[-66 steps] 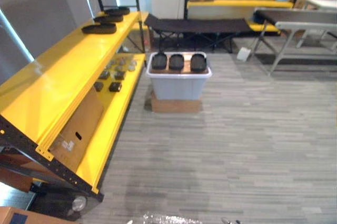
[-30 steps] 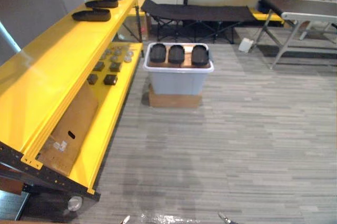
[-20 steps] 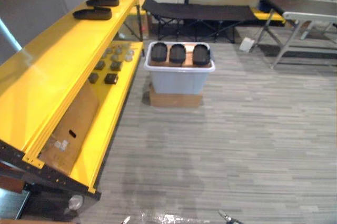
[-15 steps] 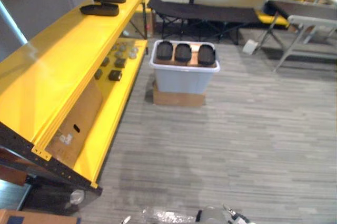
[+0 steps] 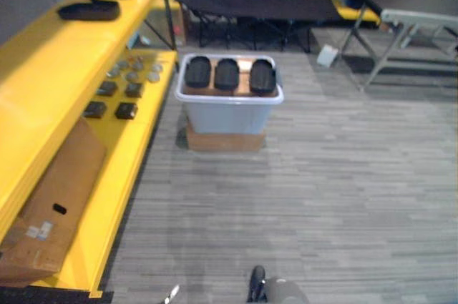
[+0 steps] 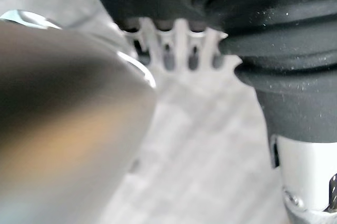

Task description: Walk over and take plastic housings, then place them on the shelf

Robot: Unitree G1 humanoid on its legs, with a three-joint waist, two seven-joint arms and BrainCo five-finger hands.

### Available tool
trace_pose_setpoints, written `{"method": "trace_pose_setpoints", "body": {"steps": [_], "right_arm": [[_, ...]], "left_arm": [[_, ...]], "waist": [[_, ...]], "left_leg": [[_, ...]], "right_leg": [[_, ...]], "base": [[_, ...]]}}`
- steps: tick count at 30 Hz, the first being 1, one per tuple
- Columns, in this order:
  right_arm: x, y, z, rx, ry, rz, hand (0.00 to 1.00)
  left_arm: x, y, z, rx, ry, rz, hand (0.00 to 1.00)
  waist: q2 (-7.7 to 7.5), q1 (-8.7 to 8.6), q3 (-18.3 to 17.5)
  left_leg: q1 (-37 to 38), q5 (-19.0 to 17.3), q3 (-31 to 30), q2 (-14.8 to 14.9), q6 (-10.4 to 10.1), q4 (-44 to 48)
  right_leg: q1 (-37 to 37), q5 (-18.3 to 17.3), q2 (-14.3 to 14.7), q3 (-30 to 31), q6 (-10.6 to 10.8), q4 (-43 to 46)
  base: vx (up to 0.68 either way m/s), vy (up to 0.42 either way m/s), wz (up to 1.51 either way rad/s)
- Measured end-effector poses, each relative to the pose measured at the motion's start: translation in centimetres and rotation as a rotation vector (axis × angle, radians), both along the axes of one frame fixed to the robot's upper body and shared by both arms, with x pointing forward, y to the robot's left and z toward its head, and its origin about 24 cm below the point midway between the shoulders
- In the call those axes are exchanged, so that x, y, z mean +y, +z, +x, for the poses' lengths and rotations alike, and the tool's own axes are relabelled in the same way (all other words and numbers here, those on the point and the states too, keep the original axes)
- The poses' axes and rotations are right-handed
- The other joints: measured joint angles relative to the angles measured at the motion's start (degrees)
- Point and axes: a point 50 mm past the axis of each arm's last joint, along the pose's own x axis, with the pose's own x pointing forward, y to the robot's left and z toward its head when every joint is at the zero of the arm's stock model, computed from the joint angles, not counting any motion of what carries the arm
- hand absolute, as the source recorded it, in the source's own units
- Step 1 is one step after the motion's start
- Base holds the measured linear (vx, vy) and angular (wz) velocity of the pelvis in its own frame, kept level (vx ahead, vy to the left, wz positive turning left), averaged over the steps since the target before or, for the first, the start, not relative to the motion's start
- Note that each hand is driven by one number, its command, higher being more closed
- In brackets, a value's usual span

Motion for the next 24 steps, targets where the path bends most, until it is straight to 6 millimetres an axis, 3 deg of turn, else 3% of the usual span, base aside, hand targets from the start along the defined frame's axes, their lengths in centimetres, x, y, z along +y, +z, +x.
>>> {"method": "trace_pose_setpoints", "body": {"steps": [2, 4, 6, 7, 8, 9, 10, 11, 12, 14, 16, 17, 18, 19, 20, 21, 22, 23, 24], "right_arm": [[-0.5, 0.2, 2.1, -0.049, 0.033, -0.027, 0.00], [-1.2, 0.7, 4.9, -0.142, 0.050, -0.075, 0.00], [-1.6, 1.4, 8.2, -0.245, 0.071, -0.114, 0.00], [-1.6, 1.6, 8.7, -0.261, 0.086, -0.121, 0.00], [-1.6, 1.9, 9.7, -0.289, 0.112, -0.130, 0.00], [-1.5, 1.9, 9.9, -0.295, 0.125, -0.129, 0.00], [-1.1, 2.0, 10.3, -0.305, 0.157, -0.124, 0.00], [-0.9, 2.0, 10.4, -0.303, 0.166, -0.117, 0.00], [-1.1, 2.1, 10.7, -0.303, 0.169, -0.117, 0.00], [-0.9, 1.8, 10.2, -0.260, 0.192, -0.096, 0.00], [-0.4, 1.5, 9.6, -0.218, 0.222, -0.085, 0.00], [0.2, 1.3, 9.0, -0.196, 0.231, -0.076, 0.00], [0.9, 1.0, 8.4, -0.183, 0.226, -0.057, 0.00], [1.3, 0.8, 7.9, -0.172, 0.221, -0.044, 0.00], [1.1, 0.9, 8.2, -0.192, 0.194, -0.085, 0.00], [0.1, 1.1, 8.4, -0.192, 0.216, -0.124, 0.00], [0.0, 1.1, 8.3, -0.191, 0.218, -0.127, 0.00], [-0.6, 1.2, 8.3, -0.191, 0.218, -0.146, 0.00], [-0.9, 1.3, 8.3, -0.197, 0.220, -0.159, 0.00]], "left_arm": [[-0.5, 0.0, 0.5, -0.009, -0.023, -0.011, 0.00], [-0.8, 0.0, 0.6, -0.014, -0.061, -0.021, 0.00], [-0.9, 0.1, 0.7, -0.033, -0.090, -0.030, 0.00], [-0.8, 0.0, 0.2, -0.021, -0.108, -0.022, 0.00], [-0.8, -0.2, -1.2, 0.012, -0.119, -0.017, 0.00], [-0.8, -0.3, -1.8, 0.026, -0.125, -0.015, 0.00], [-0.8, -0.5, -3.4, 0.075, -0.128, -0.016, 0.00], [-0.8, -0.6, -3.8, 0.086, -0.139, -0.016, 0.00], [-0.8, -0.6, -3.4, 0.078, -0.156, -0.014, 0.00], [-0.7, -0.6, -3.2, 0.082, -0.155, -0.006, 0.00], [-0.3, -0.5, -3.3, 0.089, -0.149, 0.006, 0.00], [0.0, -0.5, -3.5, 0.096, -0.152, 0.017, 0.00], [0.6, -0.4, -3.6, 0.100, -0.153, 0.035, 0.00], [0.8, -0.4, -3.4, 0.097, -0.155, 0.048, 0.00], [1.4, -0.2, -3.0, 0.085, -0.161, 0.077, 0.00], [1.6, -0.2, -2.7, 0.074, -0.161, 0.109, 0.00], [1.6, -0.1, -2.6, 0.070, -0.160, 0.112, 0.00], [1.7, 0.0, -1.6, 0.033, -0.150, 0.119, 0.00], [1.7, 0.3, -0.1, -0.021, -0.151, 0.127, 0.00]], "waist": [[0.62, 1.27, 0.9], [0.54, 2.68, 1.1], [0.32, 4.03, 1.4], [0.36, 4.50, 1.4], [0.83, 5.50, 1.7], [0.89, 6.41, 1.9], [0.57, 7.74, 1.8], [0.14, 7.57, 2.0], [-0.01, 7.55, 2.9], [-0.21, 7.69, 4.0], [-0.86, 7.74, 3.6], [-2.21, 7.43, 2.6], [-3.42, 7.21, 2.0], [-4.10, 7.04, 1.8], [-4.65, 6.85, 1.9], [-5.22, 5.81, 2.3], [-5.20, 5.80, 2.4], [-4.43, 5.75, 2.7], [-3.47, 5.02, 3.0]], "left_leg": [[-4.1, -0.9, 0.6, 0.9, 1.4, 7.1], [-9.5, -1.5, 0.4, -1.9, 2.4, 4.8], [-14.5, -0.3, 1.0, -8.5, 2.4, -12.6], [-14.9, 1.7, 1.0, -10.1, 2.2, -19.3], [-15.0, 7.8, 0.9, -11.7, 2.3, -31.1], [-15.0, 11.1, 0.9, -11.6, 2.1, -32.4], [-15.0, 15.0, 0.9, -11.6, 3.2, -31.3], [-17.1, 13.6, 0.9, -11.7, 5.9, -26.8], [-18.4, 11.8, 1.0, -11.3, 6.8, -23.3], [-19.3, 4.8, 3.3, -9.9, 7.3, -16.0], [-14.8, 2.3, 3.9, -11.6, 8.9, -19.7], [-11.3, 2.4, 4.4, -13.7, 9.2, -24.1], [-8.9, 2.5, 4.4, -15.3, 9.1, -26.7], [-7.5, 2.3, 4.3, -16.0, 9.4, -27.9], [-4.0, 2.2, 4.2, -17.5, 9.9, -30.2], [1.0, 2.4, 4.1, -18.2, 10.3, -32.8], [2.0, 2.4, 4.0, -18.1, 10.3, -33.4], [5.6, 2.2, 3.1, -17.2, 9.9, -35.4], [7.4, 1.5, 1.9, -15.0, 8.8, -35.9]], "right_leg": [[6.0, -0.3, 0.5, 1.0, 0.0, -3.6], [9.6, -1.6, -0.5, 1.6, 0.3, -5.5], [11.3, -4.8, -2.6, 2.5, 1.3, -5.0], [11.7, -5.4, -2.8, 2.9, 1.7, -4.9], [13.1, -6.3, -2.6, 4.5, 2.3, -5.3], [14.1, -6.7, -2.4, 5.8, 2.3, -5.9], [15.6, -7.6, -2.2, 7.7, 2.3, -7.3], [16.3, -8.4, -2.5, 7.9, 2.6, -7.7], [16.6, -8.7, -2.4, 8.0, 2.3, -7.6], [18.6, -6.7, -2.6, 8.9, 4.5, -6.8], [16.8, -7.4, -3.9, 11.6, 5.5, 1.9], [11.8, -8.5, -6.5, 12.3, 11.3, 15.7], [7.1, -7.3, -8.4, 12.4, 18.5, 26.5], [4.3, -6.1, -9.7, 12.2, 20.3, 33.3], [-0.8, -6.7, -13.2, 9.2, 18.5, 45.3], [-4.2, -10.1, -18.0, 2.5, 12.1, 52.1], [-4.6, -10.7, -18.5, 1.5, 11.2, 52.3], [-6.1, -12.9, -18.4, -2.3, 8.0, 48.9], [-7.2, -13.6, -16.0, -4.6, 6.7, 39.2]], "base": [[0.39, -0.162, -0.14], [0.34, -0.044, -0.24], [0.28, 0.089, -0.15], [0.19, 0.106, -0.37], [0.29, 0.168, -0.54], [0.40, 0.216, -0.78], [0.56, 0.266, -0.42], [0.51, 0.212, -0.17], [0.48, 0.190, 0.18], [0.42, 0.189, 0.15], [0.50, 0.260, -0.02], [0.52, 0.231, 0.02], [0.44, 0.144, 0.09], [0.46, 0.094, 0.08], [0.46, 0.054, 0.14], [0.45, 0.051, 0.14], [0.45, 0.021, 0.22], [0.43, -0.022, 0.34], [0.41, -0.056, 0.48]]}}
